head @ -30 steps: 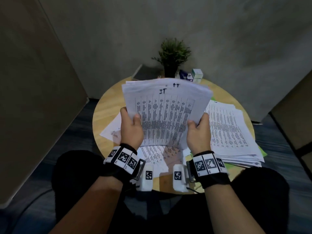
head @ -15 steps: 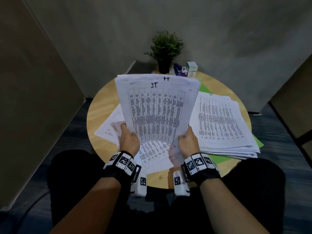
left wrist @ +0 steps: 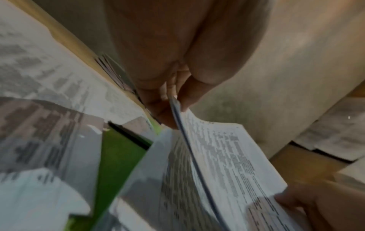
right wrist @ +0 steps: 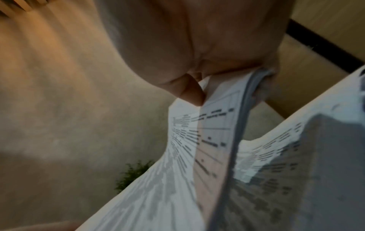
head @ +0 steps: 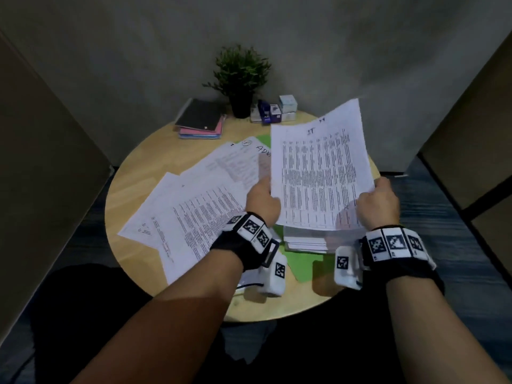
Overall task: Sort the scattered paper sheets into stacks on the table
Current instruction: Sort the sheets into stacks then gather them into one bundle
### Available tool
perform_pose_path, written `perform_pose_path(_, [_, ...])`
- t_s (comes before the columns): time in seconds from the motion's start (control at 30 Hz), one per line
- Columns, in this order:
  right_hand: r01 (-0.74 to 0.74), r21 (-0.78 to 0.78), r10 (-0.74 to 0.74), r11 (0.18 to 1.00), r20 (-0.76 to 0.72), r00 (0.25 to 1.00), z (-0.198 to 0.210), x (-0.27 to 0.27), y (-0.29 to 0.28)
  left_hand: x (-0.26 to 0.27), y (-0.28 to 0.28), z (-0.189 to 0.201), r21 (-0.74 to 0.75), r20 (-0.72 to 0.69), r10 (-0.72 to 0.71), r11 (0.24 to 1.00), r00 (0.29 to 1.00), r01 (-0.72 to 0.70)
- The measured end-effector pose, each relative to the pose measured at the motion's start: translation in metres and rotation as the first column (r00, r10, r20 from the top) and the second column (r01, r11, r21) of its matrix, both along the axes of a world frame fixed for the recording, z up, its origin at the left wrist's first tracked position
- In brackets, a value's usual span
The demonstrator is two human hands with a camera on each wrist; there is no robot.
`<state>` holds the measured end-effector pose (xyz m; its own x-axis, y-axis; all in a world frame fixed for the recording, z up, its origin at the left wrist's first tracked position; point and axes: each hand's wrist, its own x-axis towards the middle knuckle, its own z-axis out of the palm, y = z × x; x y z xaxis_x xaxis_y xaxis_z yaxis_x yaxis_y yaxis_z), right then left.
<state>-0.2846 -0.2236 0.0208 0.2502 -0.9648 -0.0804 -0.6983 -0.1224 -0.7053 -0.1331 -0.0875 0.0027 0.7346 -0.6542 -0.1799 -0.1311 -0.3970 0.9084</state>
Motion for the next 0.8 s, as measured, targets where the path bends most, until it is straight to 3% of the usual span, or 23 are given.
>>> perform_pose_path(0.13, [0.048,0.06,-0.036,0.997,-0.187,0.982,-0.013,-0.003,-0.022,-0.018,-0.021,-0.011,0.237,0.038,-0.18,0.957,0.983,0.166])
perform_pose_path(0.23, [0.085,0.015,-0.078,0.996,-0.286,0.955,-0.016,-0.004,-0.023,-0.015,-0.017,-0.013,0.284,0.01,-0.227,0.935,0.974,0.215])
perform_pose_path(0.37, [-0.084,-0.057,0.074,0.995,-0.164,0.984,-0.011,0.002,-0.013,0.012,0.015,-0.007,0.24,0.028,-0.111,0.966,0.993,0.101])
perform_pose_path(0.5, [-0.332,-0.055,0.329,0.942,-0.049,0.943,-0.006,0.036,0.021,0.05,0.062,0.001,0.233,0.06,0.014,0.972,0.998,-0.028])
perform_pose_path(0.67, [-0.539,0.087,0.545,0.838,-0.073,0.835,-0.014,0.095,0.077,0.084,0.117,-0.008,0.301,0.023,0.15,0.942,0.988,-0.15])
perform_pose_path(0.8, [-0.576,0.206,0.61,0.791,-0.189,0.77,-0.035,0.129,0.107,0.101,0.147,-0.026,0.34,-0.05,0.23,0.919,0.972,-0.2])
